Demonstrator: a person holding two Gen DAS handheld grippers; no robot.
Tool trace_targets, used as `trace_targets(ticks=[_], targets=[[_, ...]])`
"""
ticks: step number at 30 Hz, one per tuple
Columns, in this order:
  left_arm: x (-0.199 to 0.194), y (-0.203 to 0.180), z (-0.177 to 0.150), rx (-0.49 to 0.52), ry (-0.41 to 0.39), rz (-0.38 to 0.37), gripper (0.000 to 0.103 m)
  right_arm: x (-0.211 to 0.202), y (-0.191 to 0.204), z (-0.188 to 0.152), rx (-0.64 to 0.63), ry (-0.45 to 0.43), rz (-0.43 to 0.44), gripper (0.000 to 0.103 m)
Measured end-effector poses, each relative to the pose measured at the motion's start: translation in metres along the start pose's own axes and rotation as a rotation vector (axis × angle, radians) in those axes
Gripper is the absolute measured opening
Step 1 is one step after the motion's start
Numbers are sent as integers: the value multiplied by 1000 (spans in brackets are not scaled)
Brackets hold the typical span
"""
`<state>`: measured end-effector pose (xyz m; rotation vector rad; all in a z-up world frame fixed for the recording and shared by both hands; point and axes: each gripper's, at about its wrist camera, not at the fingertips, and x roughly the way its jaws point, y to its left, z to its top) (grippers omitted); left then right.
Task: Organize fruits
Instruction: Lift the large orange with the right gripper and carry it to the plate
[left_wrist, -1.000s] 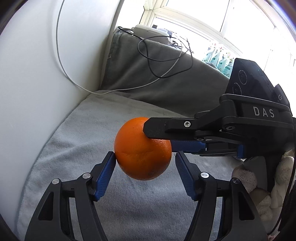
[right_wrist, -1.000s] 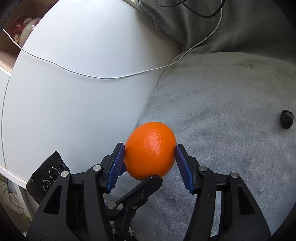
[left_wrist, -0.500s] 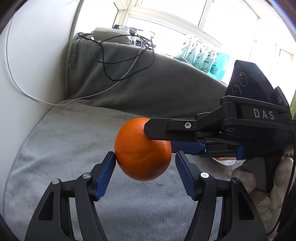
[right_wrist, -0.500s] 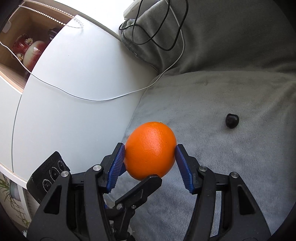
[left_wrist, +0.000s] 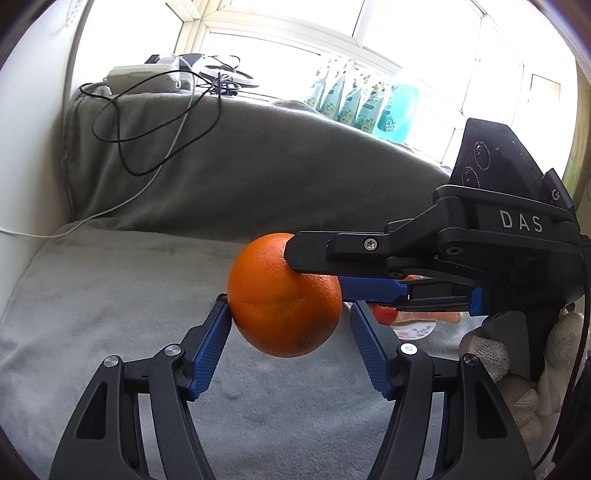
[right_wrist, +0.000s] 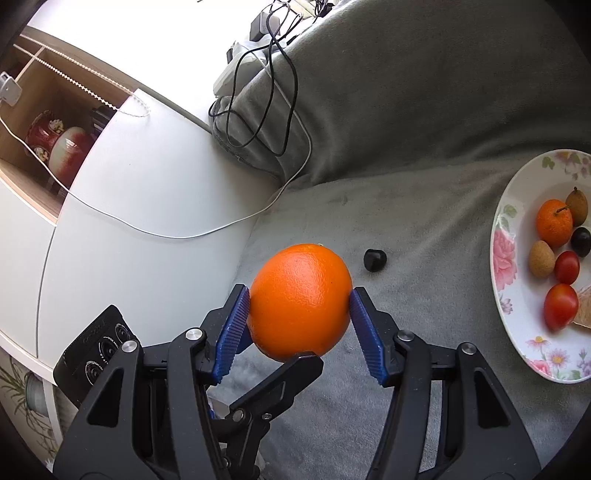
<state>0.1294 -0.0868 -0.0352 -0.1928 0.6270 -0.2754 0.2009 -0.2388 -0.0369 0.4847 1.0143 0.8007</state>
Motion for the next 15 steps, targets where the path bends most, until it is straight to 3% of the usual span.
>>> trace_targets(ticks=[15], targets=[[50,-53,7,67,58,-93,66,-41,-60,16,82,-73,-65,59]])
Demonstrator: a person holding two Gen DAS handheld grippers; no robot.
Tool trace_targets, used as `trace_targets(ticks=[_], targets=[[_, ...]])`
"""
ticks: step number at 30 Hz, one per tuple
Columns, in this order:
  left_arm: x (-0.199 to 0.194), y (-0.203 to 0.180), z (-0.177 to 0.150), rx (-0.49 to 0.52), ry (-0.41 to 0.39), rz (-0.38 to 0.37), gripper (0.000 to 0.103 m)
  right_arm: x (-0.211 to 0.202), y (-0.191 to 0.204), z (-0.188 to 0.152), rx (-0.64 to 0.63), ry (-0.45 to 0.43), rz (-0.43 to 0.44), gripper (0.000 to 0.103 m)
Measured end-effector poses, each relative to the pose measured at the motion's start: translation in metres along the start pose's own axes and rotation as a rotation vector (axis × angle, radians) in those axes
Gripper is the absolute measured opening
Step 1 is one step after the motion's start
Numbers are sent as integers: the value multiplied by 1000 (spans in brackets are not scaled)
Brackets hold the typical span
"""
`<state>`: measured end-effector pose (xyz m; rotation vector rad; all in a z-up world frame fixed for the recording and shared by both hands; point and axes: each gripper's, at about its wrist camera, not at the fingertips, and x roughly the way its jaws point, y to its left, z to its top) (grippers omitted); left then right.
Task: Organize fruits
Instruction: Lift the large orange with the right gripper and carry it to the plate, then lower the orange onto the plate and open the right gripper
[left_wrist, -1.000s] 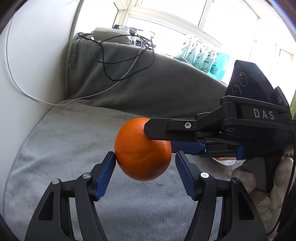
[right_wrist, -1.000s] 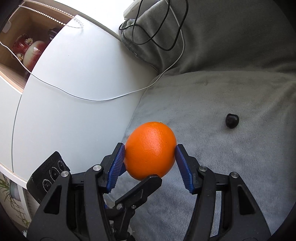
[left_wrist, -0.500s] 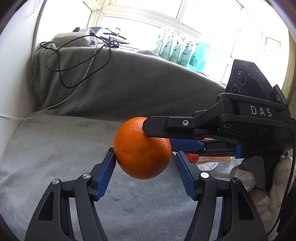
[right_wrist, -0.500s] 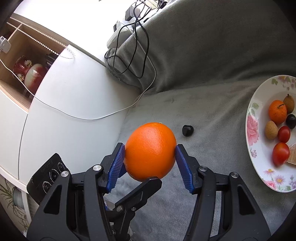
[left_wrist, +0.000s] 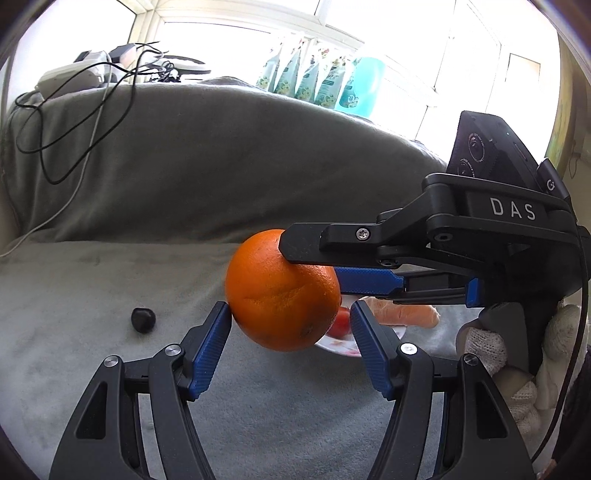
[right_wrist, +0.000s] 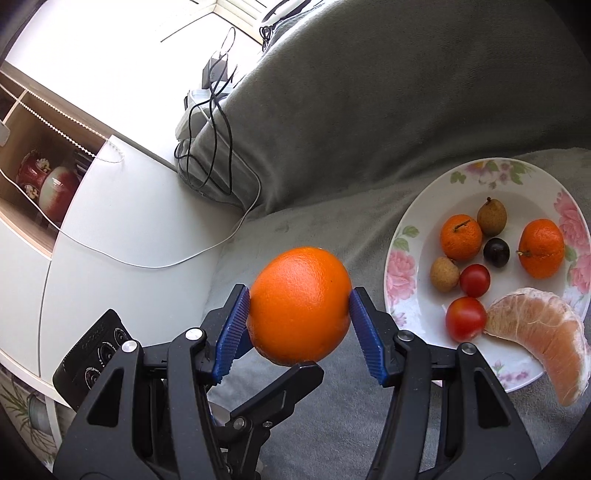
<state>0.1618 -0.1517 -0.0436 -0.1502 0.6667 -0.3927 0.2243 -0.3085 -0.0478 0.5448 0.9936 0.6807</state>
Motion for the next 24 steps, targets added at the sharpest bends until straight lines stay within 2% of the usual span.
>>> trace_targets(ticks=[15,21,24], targets=[[43,-23,3,27,72,-43,66,-1,-49,15,71,-24,-36,59],[46,-30,4,45,70,-53,66,-2,-60,18,75,-27,-51,59],[45,-34,6,61,73,-51,66,-11,-62,20,70,-64,-72,59]])
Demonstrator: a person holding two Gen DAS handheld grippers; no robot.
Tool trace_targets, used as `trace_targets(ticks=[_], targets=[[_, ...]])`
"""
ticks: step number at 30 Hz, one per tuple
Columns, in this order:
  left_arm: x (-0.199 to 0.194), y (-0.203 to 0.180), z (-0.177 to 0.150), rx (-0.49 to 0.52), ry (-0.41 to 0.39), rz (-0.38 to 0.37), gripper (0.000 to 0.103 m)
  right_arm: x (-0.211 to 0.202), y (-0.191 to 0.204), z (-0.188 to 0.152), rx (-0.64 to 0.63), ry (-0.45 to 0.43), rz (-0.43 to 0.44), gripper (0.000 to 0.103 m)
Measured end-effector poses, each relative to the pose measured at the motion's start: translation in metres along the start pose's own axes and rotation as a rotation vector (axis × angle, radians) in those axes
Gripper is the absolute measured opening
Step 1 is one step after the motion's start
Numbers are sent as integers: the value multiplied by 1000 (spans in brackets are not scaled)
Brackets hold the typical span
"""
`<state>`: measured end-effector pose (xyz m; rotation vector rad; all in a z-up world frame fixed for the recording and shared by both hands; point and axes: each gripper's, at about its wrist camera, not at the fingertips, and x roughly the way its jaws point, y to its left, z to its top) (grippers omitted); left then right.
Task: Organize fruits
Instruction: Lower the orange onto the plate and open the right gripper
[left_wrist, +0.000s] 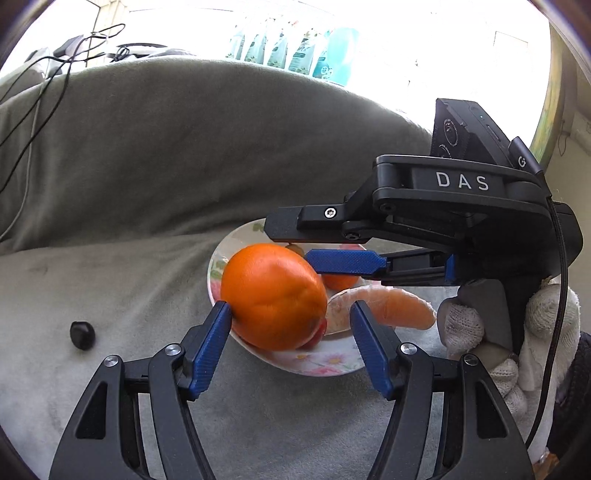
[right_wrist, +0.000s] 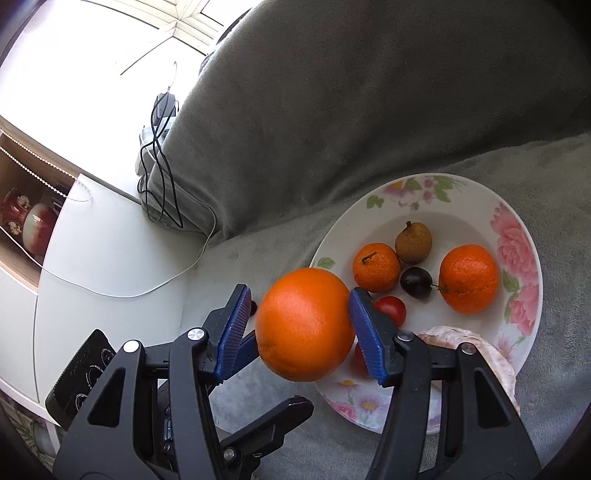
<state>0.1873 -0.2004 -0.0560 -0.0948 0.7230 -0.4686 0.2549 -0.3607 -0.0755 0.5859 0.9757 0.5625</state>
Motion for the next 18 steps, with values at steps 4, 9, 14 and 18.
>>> trace_targets(ticks=[4,9,14,18], targets=[[-6,-2,0,-4,-11,-7,66,-9,-2,2,4,-27,-13,59],[-16,0,-4,-4,-17,-4,66,-13,0,-2,0,-33,-27,59],[-24,2,-5,0,-22,-3,66,-18,6,-6,-17,-49,-63,60],[-32,5,-7,-6,-28,10,66,-22,11,-9,-30,-72,-84,75]])
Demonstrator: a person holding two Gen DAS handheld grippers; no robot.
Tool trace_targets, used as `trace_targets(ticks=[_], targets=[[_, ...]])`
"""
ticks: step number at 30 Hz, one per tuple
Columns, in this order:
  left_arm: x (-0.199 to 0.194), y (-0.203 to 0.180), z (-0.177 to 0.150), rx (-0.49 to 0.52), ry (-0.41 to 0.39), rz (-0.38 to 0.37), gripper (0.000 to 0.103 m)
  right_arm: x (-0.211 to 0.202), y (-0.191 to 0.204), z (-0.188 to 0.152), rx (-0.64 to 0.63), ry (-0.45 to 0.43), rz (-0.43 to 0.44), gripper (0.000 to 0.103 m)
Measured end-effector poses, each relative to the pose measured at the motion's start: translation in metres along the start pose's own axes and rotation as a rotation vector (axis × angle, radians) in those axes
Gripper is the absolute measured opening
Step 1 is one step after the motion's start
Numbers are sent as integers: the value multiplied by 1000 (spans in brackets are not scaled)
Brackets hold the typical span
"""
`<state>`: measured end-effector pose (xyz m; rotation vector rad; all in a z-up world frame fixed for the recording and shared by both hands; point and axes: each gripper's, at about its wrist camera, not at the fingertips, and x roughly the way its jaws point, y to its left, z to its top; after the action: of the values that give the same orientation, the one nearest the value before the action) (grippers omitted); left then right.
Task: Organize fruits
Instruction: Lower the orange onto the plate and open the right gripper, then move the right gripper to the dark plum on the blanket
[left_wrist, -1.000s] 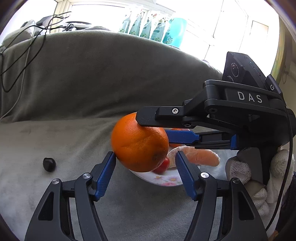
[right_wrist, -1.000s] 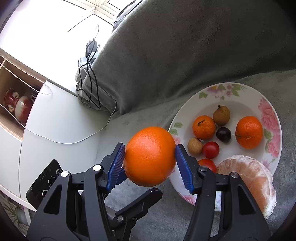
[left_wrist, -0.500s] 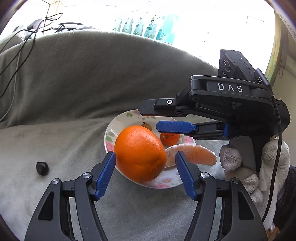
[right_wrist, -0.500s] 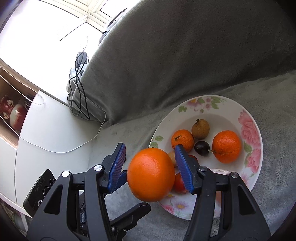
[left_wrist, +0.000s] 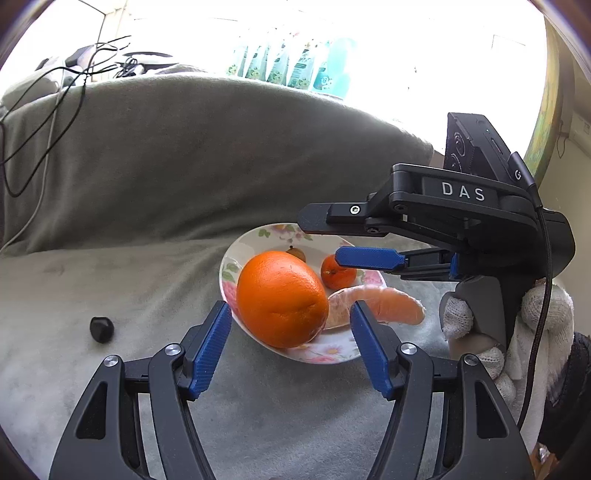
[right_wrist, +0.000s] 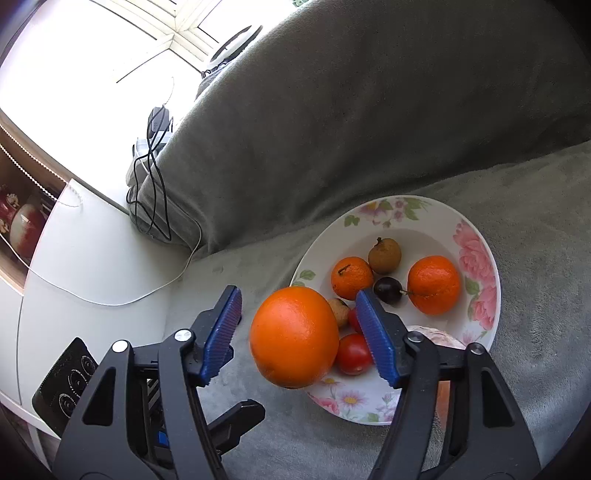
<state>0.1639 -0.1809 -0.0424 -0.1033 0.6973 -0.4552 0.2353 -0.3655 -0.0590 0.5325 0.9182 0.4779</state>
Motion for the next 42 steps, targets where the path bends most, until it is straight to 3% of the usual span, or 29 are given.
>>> trace_targets(ticks=[5,13,33,42], targets=[[-10,3,-3,-3,-6,18,67,-3,10,-4,-46,-24,-33,77],[-21,11,-6,-18,-10,44,76,-7,33,-11,-165,-70,-102,85],[-55,36,-21,-37,-31,134,77,0,75,-28,-304,-85,-112,86],[-74,65,-38,-81,-18,186,77,20,103,-37,-400,-49,-95,86]])
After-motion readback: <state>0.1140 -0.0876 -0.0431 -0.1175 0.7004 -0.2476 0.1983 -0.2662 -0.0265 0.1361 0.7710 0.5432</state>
